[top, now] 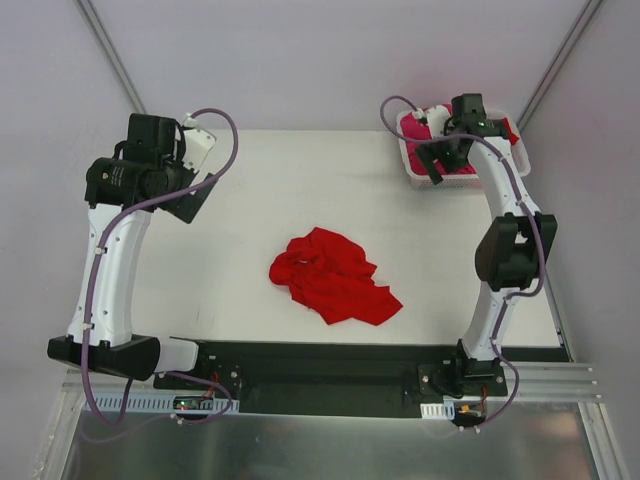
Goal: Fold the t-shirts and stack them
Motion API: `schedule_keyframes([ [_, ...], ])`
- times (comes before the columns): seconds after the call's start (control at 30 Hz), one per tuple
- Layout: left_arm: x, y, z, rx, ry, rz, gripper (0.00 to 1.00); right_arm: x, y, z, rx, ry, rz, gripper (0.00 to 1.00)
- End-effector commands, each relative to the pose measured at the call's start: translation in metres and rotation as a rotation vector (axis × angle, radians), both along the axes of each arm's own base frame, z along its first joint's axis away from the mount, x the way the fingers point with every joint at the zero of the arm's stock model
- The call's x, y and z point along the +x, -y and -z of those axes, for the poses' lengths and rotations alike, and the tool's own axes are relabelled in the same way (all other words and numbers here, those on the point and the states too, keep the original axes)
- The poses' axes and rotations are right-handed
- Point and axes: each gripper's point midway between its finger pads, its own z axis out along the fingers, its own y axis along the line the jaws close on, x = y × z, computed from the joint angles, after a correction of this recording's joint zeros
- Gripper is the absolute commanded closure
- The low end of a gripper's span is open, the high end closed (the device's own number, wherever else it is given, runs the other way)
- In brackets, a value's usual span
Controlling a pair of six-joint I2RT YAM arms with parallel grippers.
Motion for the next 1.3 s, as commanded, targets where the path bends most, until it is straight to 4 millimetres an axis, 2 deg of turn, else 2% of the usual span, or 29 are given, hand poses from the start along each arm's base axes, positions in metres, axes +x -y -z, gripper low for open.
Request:
schedule_keyframes([
  [0.0,-0.003,-0.005,-0.014,-0.012,0.039,-0.025,0.01,0.036,-0.065,-0.104,0.185,0.368,-0.18,0.04],
  [0.07,-0.004,-0.006,-0.015,-0.011,0.04,-0.029,0.01,0.044,-0.081,-0.104,0.196,0.368,-0.206,0.04],
  [0.1,-0.004,-0.007,-0.017,-0.011,0.046,-0.029,0.01,0.051,-0.086,-0.111,0.198,0.388,-0.221,0.04],
  [0.13,-0.004,-0.007,-0.017,-0.009,0.048,-0.03,0.01,0.059,-0.09,-0.096,0.186,0.362,-0.238,0.04],
  [0.33,-0.006,-0.01,-0.019,0.007,0.051,-0.028,0.01,0.093,-0.117,-0.065,0.124,0.393,-0.428,0.04],
  [0.4,-0.005,-0.012,-0.019,0.016,0.05,-0.031,0.01,0.103,-0.122,-0.063,0.084,0.425,-0.478,0.04],
  [0.53,-0.003,-0.016,-0.02,0.029,0.049,-0.043,0.01,0.121,-0.148,-0.062,0.035,0.501,-0.599,0.04],
  [0.57,-0.003,-0.016,-0.022,0.033,0.054,-0.045,0.01,0.124,-0.151,-0.054,0.004,0.501,-0.634,0.04],
  [0.63,-0.002,-0.019,-0.022,0.044,0.049,-0.048,0.01,0.132,-0.163,-0.053,-0.029,0.545,-0.676,0.04],
  [0.67,-0.002,-0.02,-0.021,0.049,0.048,-0.051,0.01,0.136,-0.164,-0.044,-0.056,0.541,-0.687,0.04],
  [0.73,-0.002,-0.021,-0.021,0.051,0.043,-0.055,0.01,0.144,-0.171,-0.039,-0.14,0.572,-0.749,0.04],
  [0.8,-0.002,-0.023,-0.02,0.052,0.041,-0.063,0.01,0.149,-0.169,-0.019,-0.223,0.559,-0.788,0.04],
  [0.9,-0.002,-0.024,-0.019,0.053,0.036,-0.069,0.01,0.157,-0.165,-0.001,-0.313,0.543,-0.827,0.04],
  [1.03,-0.001,-0.025,-0.018,0.052,0.03,-0.073,0.01,0.173,-0.147,0.02,-0.442,0.508,-0.805,0.04],
  [1.1,0.0,-0.025,-0.017,0.052,0.028,-0.074,0.01,0.179,-0.125,0.021,-0.523,0.481,-0.752,0.04],
  [1.27,0.004,-0.023,-0.017,0.044,0.025,-0.073,0.01,0.185,-0.089,0.043,-0.678,0.388,-0.759,0.04],
])
